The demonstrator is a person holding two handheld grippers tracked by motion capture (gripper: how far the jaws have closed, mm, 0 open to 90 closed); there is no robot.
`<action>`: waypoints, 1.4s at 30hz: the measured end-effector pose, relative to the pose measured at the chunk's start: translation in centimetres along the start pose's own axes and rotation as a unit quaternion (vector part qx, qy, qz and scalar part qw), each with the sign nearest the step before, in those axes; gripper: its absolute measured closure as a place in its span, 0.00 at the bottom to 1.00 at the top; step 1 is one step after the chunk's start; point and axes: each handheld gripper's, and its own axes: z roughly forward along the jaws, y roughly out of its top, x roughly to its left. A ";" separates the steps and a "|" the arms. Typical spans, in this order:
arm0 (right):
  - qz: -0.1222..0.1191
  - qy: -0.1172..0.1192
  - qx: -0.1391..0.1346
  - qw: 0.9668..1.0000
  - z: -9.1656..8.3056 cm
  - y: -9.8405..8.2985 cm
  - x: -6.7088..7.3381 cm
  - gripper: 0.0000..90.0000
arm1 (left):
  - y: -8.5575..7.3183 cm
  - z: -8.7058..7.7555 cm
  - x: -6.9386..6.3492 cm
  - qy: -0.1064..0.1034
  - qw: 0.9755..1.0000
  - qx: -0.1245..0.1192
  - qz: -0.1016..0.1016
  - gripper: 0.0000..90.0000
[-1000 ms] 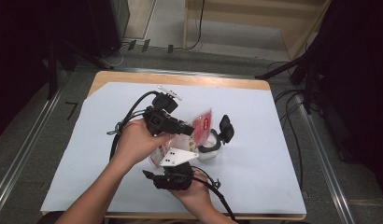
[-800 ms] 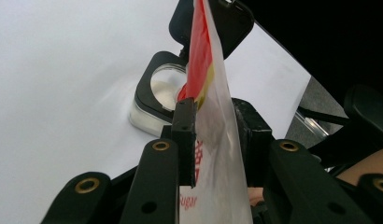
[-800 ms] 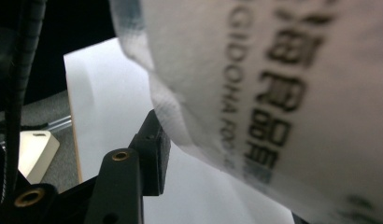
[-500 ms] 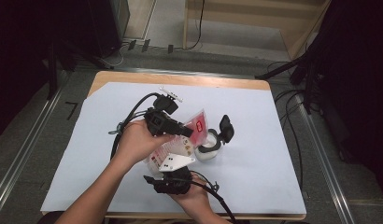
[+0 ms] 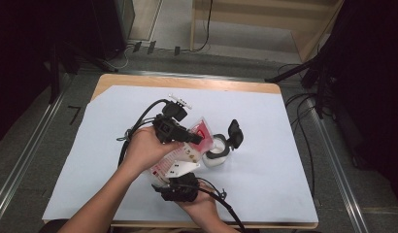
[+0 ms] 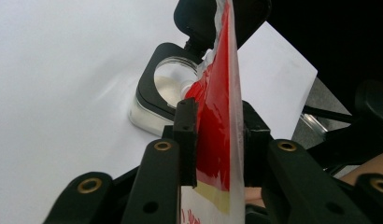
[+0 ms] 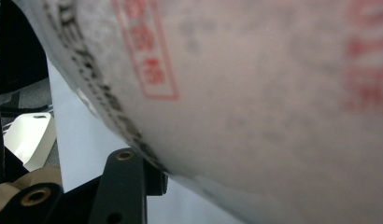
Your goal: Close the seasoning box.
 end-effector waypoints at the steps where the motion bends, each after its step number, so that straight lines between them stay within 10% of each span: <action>1: 0.001 -0.001 -0.001 1.000 0.0 0.0 0.0 0.61 | 0.0 0.0 0.0 0.002 1.000 -0.003 0.003 0.87; 30: 0.026 -0.069 -0.030 0.997 -2.2 1.1 -4.0 0.53 | -1.1 -7.9 0.9 0.016 0.994 -0.103 0.015 1.00; 42: 0.055 -0.039 -0.001 0.998 -1.8 1.2 -4.8 0.51 | -1.6 -9.7 1.9 0.038 0.990 -0.134 0.017 1.00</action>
